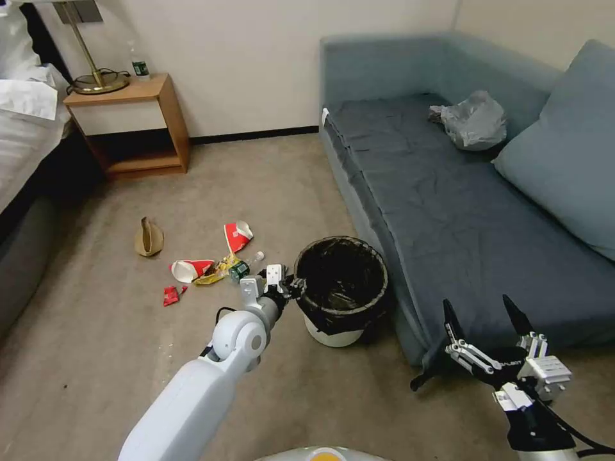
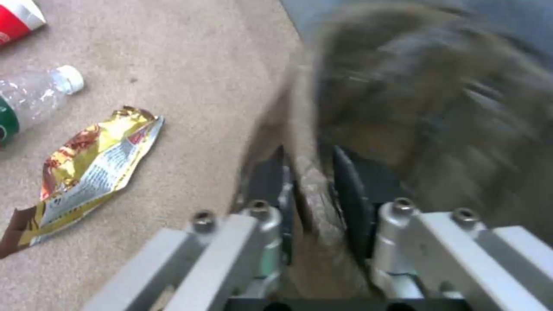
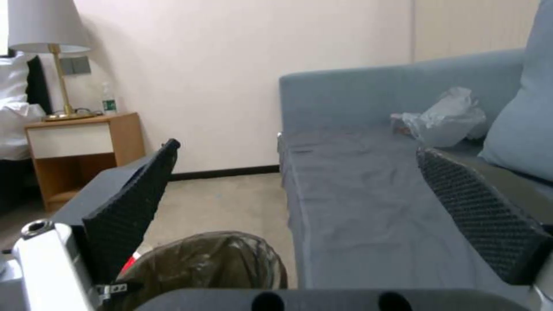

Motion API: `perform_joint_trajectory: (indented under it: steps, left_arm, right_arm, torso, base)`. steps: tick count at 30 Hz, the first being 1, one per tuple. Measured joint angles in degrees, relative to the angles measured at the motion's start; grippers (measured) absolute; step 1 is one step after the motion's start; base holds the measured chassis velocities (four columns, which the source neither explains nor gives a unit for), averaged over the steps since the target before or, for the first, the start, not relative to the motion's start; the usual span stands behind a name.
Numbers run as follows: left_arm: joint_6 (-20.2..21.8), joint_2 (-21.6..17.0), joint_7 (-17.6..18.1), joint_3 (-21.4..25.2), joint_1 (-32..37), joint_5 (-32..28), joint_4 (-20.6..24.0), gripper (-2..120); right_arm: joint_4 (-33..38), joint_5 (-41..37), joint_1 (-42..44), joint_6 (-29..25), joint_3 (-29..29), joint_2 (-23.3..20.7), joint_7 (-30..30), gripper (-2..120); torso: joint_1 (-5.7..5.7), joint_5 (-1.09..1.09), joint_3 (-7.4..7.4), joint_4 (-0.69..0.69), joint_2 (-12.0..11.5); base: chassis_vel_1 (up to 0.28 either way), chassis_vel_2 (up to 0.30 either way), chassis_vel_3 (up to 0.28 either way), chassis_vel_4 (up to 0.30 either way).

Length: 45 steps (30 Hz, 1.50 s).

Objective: Pick up the trash can from the floor.

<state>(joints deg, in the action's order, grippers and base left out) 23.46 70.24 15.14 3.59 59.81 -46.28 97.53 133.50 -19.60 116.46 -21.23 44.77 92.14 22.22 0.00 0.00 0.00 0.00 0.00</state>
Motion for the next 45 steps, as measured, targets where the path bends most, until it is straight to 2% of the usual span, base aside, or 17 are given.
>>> perform_joint_trajectory:
  steps: [1, 3, 15, 20, 25, 28, 30, 33, 36, 42, 45]
  left_arm:
    - [0.00, 0.00, 0.00, 0.00, 0.00, 0.00, 0.00, 15]
    - [-0.12, 0.00, -0.25, -0.17, 0.05, -0.01, -0.13, 7]
    - [-0.61, 0.14, -0.15, -0.28, 0.60, 0.11, -0.06, 7]
    - [-0.70, -0.30, -0.12, 0.48, 1.57, 0.31, 1.37, 7]
    - [-0.84, -1.96, -0.06, 4.70, 4.59, 0.85, 6.33, 7]
    - [-0.87, -2.42, -0.09, 6.09, 5.52, 0.90, 7.72, 7]
    - [-0.93, -3.14, -0.37, 8.70, 7.48, 0.93, 10.41, 7]
    - [-0.95, -3.48, -0.60, 10.05, 8.65, 0.93, 11.86, 7]
    - [-0.99, -4.61, -1.34, 14.13, 13.05, 0.91, 17.08, 7]
    - [-1.27, -5.99, -2.21, 16.87, 17.20, 1.03, 22.00, 7]
    - [-1.39, -6.20, -2.49, 17.27, 17.88, 1.11, 22.80, 7]
  right_arm:
    - [0.00, 0.00, 0.00, 0.00, 0.00, 0.00, 0.00, 100]
    - [0.00, -0.07, 0.04, 0.02, -0.01, 0.00, 0.01, 100]
    - [-0.24, -0.21, -0.05, 0.05, 0.03, 0.00, 0.10, 100]
    - [-0.26, -0.35, -0.12, 0.05, 0.12, 0.00, 0.11, 100]
    - [-0.26, -0.64, -0.38, 0.09, 0.19, 0.00, 0.11, 100]
    - [-0.26, -0.64, -0.42, 0.10, 0.03, 0.00, 0.11, 100]
    - [-0.26, -0.51, -0.48, 0.11, -0.39, -0.01, 0.20, 100]
    - [-0.24, -0.38, -0.49, 0.12, -0.71, -0.01, 0.22, 100]
    - [-0.09, -0.01, -0.49, 0.17, -1.51, -0.01, 0.33, 100]
    - [0.30, 0.34, -0.49, 0.22, -2.17, 0.00, 0.44, 100]
    - [0.42, 0.43, -0.49, 0.24, -2.33, 0.00, 0.49, 100]
  torso:
    - [0.00, 0.00, 0.00, 0.00, 0.00]
    - [0.00, 0.00, 0.00, -0.01, 0.00]
    - [0.00, 0.00, 0.00, 0.00, 0.00]
    - [0.00, -0.02, 0.00, -0.01, 0.00]
    - [0.00, 0.00, 0.01, 0.00, 0.00]
    - [0.00, -0.01, 0.01, 0.01, 0.00]
    - [0.00, 0.00, 0.00, 0.00, 0.00]
    - [0.00, 0.00, 0.01, 0.00, 0.00]
    - [0.00, -0.01, 0.00, 0.00, 0.00]
    - [0.00, 0.00, 0.00, 0.00, 0.00]
    - [0.00, 0.00, 0.00, 0.01, 0.00]
  base:
    - [0.000, 0.000, 0.000, 0.000]
    - [0.000, 0.000, 0.000, 0.000]
    - [0.000, 0.000, 0.000, 0.000]
    - [0.000, 0.000, 0.000, 0.000]
    - [0.000, 0.000, 0.000, 0.000]
    - [0.000, 0.000, 0.000, 0.000]
    - [0.000, 0.000, 0.000, 0.000]
    - [0.000, 0.000, 0.000, 0.000]
    - [0.000, 0.000, 0.000, 0.000]
    - [0.000, 0.000, 0.000, 0.000]
    - [0.000, 0.000, 0.000, 0.000]
